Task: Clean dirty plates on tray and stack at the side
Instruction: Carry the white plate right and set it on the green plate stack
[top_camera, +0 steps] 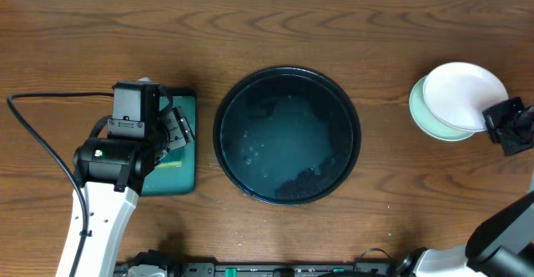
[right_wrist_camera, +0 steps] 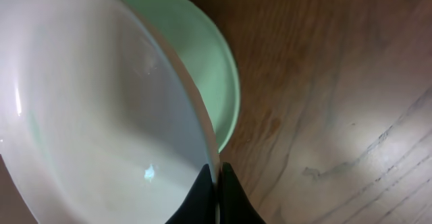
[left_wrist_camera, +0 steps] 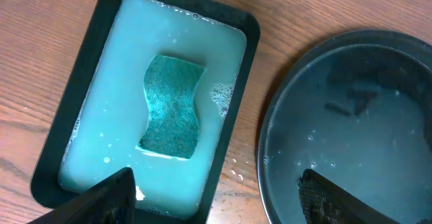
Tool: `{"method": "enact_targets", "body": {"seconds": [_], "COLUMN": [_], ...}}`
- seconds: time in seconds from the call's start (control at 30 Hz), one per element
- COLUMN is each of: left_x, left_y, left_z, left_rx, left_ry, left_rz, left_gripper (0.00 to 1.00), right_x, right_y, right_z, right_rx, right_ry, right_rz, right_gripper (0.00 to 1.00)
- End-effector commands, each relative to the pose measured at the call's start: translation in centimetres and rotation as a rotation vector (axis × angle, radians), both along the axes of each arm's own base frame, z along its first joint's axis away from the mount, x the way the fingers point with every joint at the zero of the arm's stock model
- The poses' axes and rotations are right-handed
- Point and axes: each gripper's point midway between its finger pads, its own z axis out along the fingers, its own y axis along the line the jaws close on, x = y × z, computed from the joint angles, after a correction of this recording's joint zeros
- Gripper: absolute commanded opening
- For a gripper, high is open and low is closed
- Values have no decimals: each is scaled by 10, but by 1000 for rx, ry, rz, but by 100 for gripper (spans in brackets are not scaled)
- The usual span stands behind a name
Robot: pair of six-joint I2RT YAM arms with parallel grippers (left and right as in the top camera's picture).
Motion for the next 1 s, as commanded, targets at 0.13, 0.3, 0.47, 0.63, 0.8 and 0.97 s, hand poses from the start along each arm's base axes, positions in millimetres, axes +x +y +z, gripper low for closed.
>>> {"method": "enact_targets", "body": {"seconds": [0.13, 0.3, 0.47, 0.63, 0.8, 0.97], "left_x": [0, 0, 0, 0, 0, 0], "left_y": [-1, -1, -1, -1, -1, -1], "left_z": [-2, -2, -2, -2, -1, -1], "left_rx": [5, 6, 5, 6, 5, 5], "left_ry": [5, 6, 6, 6, 5, 5], "left_rz": [-8, -8, -9, -8, -8, -9], "left_gripper": [78, 78, 78, 78, 78, 78], "right_x": [-6, -2, 4, 14, 20, 35], "right_y": [-2, -5, -9, -7, -4, -1], "right_z": [-50, -61, -59, -57, -54, -39], "right_rx": [62, 69, 51, 62, 57, 42], "right_ry": [112, 118, 90, 44, 13, -45], "right_rz": [8, -3, -2, 43, 117, 222], "right_gripper": [1, 1, 4, 53, 19, 2]}}
